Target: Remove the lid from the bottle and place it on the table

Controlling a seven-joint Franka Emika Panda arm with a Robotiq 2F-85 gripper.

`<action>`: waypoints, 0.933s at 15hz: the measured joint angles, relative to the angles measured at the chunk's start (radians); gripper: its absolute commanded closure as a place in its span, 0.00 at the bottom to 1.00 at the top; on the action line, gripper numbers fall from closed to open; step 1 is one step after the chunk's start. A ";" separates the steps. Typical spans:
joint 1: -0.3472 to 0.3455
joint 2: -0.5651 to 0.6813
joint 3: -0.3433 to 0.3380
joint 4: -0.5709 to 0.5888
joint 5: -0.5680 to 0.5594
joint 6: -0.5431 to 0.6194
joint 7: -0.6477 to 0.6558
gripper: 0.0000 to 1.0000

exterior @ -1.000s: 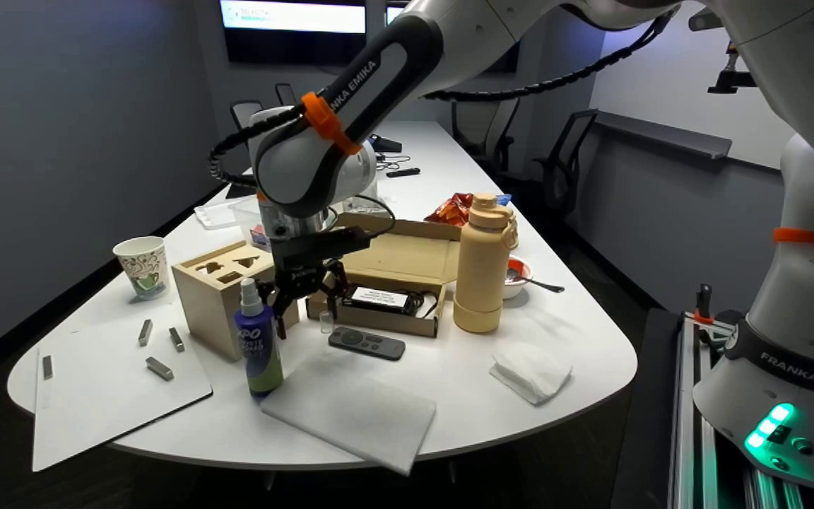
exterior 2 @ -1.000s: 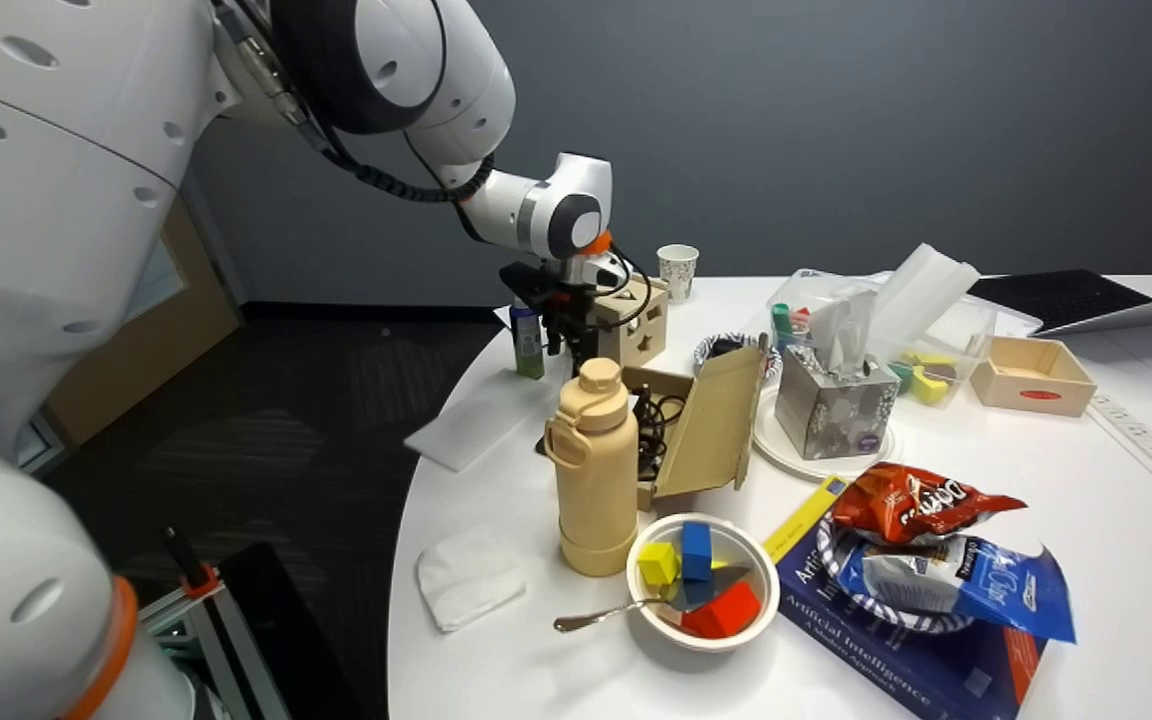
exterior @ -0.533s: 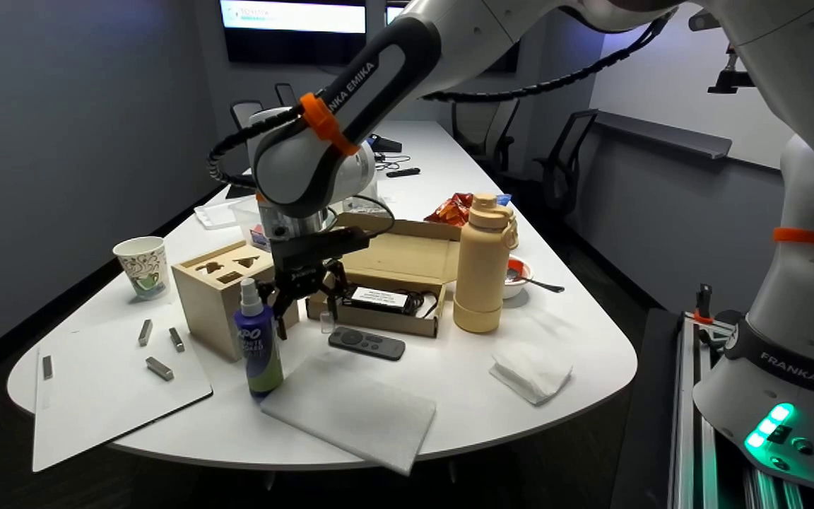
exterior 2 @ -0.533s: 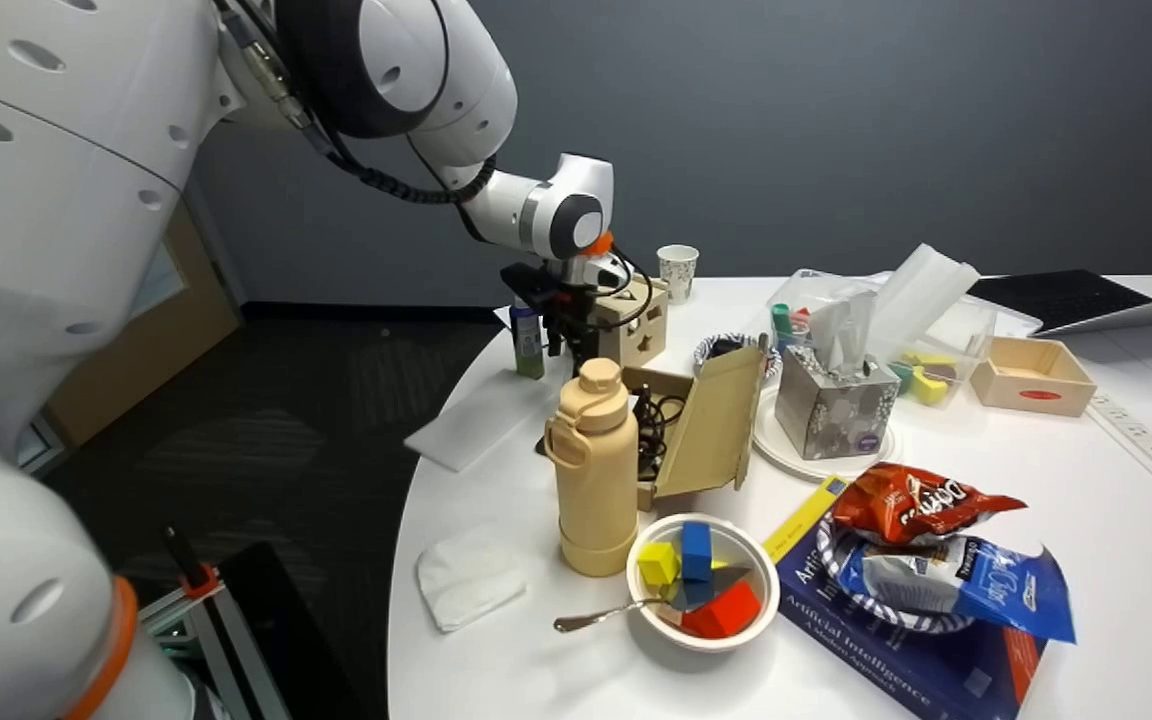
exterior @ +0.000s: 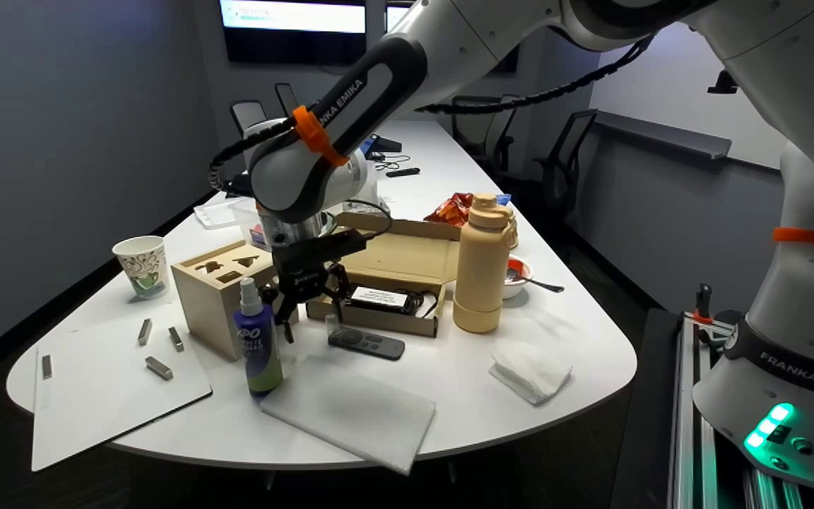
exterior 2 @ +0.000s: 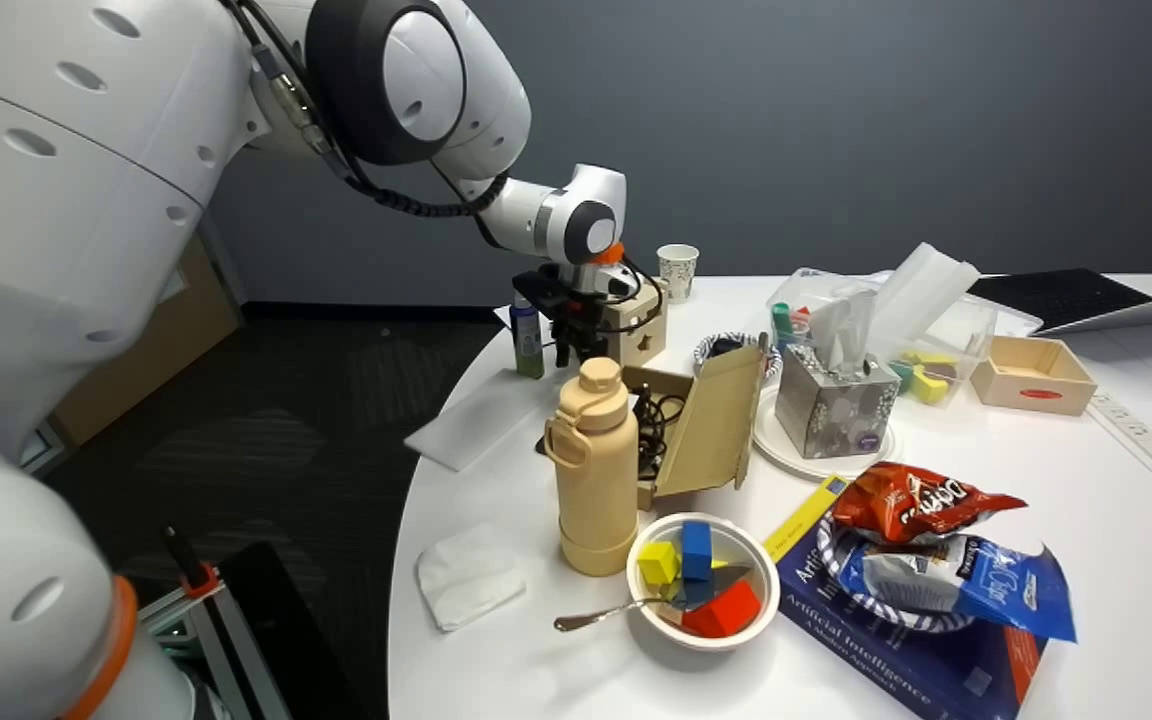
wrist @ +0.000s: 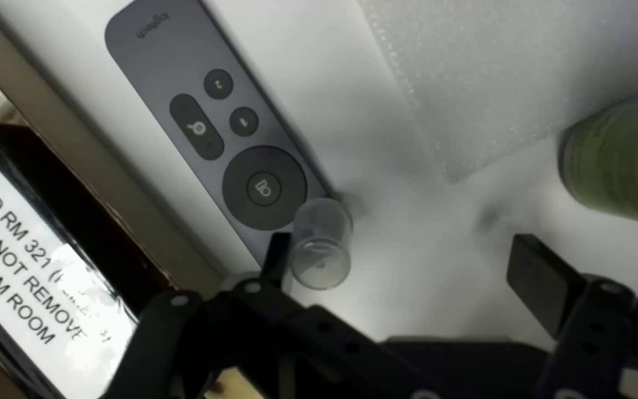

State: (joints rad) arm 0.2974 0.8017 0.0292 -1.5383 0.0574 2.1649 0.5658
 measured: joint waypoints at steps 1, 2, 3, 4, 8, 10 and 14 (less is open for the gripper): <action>0.001 0.009 -0.004 0.012 -0.001 -0.008 0.004 0.00; 0.003 0.015 -0.009 0.021 -0.002 -0.011 0.008 0.00; 0.007 0.017 -0.016 0.029 -0.007 -0.011 0.014 0.00; 0.011 0.017 -0.021 0.037 -0.012 -0.011 0.017 0.00; 0.070 0.001 -0.057 0.072 -0.121 -0.067 0.065 0.00; 0.123 -0.015 -0.083 0.082 -0.210 -0.130 0.112 0.00; 0.207 -0.049 -0.096 0.092 -0.364 -0.223 0.186 0.00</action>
State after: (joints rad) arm 0.5048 0.7531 -0.0670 -1.4458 -0.3065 1.9421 0.7516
